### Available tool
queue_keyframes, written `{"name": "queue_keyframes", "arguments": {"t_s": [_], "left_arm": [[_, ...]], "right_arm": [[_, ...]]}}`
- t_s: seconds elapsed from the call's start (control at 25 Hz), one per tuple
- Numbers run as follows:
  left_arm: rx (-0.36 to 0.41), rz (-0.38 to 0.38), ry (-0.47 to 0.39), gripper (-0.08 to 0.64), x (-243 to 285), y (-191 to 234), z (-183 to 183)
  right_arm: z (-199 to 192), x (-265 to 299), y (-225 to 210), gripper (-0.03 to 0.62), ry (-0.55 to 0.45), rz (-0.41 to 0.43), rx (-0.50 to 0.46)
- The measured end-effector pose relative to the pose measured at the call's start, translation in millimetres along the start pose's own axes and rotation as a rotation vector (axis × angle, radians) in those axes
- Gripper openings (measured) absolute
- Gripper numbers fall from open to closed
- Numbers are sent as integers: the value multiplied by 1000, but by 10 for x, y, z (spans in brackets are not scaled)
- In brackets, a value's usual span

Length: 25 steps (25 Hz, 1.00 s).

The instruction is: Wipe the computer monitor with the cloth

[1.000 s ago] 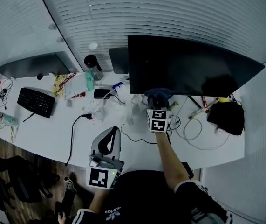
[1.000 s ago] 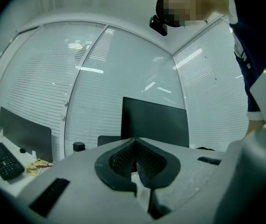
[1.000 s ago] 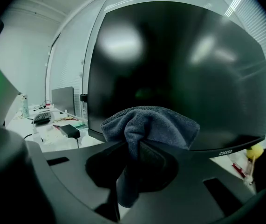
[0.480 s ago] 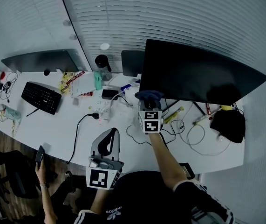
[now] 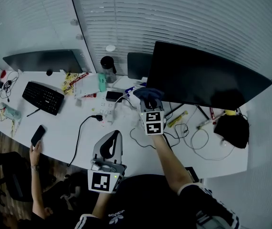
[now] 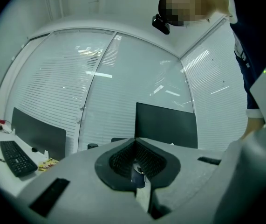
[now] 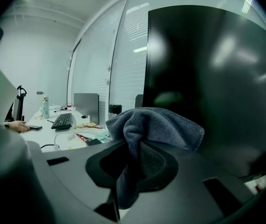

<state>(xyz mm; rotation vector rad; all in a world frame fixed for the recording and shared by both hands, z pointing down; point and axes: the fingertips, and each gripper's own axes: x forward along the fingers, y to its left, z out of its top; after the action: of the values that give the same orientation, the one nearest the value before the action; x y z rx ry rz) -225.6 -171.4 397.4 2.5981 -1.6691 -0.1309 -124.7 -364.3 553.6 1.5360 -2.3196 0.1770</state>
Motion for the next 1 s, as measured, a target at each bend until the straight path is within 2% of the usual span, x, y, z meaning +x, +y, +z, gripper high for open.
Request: {"name": "queue_keyframes", "arguments": {"t_s": [0.48,1.0], "left_arm": [[0,-34,-44,5,-92,-84,112],[-6,-26,-28,5,-199,-116,149]], "right_arm": [[964,-326,-145,46,-167,-34,-50],[1834,-648,-253,46,-317,-46,-75]]}}
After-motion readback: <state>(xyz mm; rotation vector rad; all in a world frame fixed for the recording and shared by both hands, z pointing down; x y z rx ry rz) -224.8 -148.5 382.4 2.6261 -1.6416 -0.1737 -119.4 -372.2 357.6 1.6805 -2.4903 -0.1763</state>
